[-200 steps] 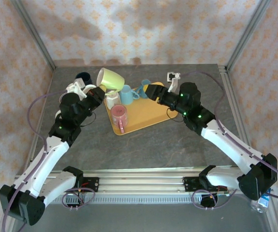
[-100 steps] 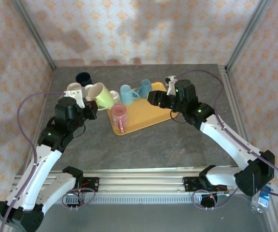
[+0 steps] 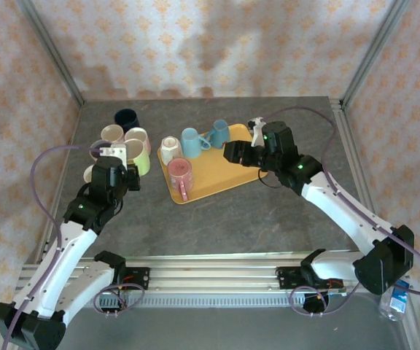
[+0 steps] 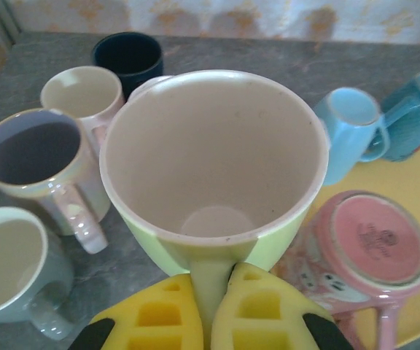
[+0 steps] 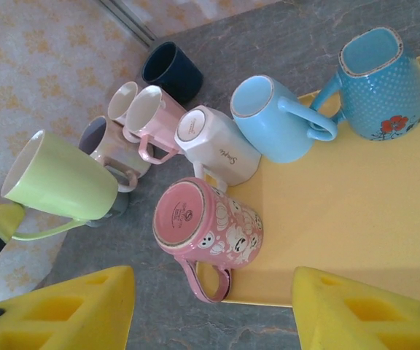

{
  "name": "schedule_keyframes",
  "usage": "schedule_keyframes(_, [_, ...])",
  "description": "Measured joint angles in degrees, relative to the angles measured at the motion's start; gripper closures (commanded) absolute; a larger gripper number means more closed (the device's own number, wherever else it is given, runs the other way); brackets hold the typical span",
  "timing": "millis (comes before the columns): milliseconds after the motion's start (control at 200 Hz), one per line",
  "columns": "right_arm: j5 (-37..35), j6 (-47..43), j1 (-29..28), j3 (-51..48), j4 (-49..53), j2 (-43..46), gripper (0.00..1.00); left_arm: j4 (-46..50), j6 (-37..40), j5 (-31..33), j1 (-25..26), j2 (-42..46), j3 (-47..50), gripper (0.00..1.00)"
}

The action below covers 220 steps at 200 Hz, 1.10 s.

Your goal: Turn the mug right side up

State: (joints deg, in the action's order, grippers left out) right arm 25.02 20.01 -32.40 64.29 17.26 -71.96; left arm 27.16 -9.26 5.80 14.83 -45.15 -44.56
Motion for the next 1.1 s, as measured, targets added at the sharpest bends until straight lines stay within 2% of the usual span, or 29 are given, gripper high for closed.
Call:
schedule_keyframes(160, [1.44,-1.53,0.0,1.81,2.29,-3.65,0.42,-2.64,-0.55,4.87,-1.05,-1.11,3.72,1.0])
schedule_keyframes(295, [3.93,-2.71,0.0,3.1,4.0,-6.45,0.43,-5.57,-1.38,6.49,-2.45,-2.78,7.13,1.0])
schedule_keyframes(555, [6.64,-3.41,0.0,3.32,5.11,-7.91,0.43,-13.44,-1.36,5.53,-4.79,-5.38,12.24,1.0])
schedule_keyframes(1101, [8.26,-3.8,0.0,4.42,5.09,-10.4,0.43,-25.83,-0.11,3.63,-4.83,-13.88,16.55,1.0])
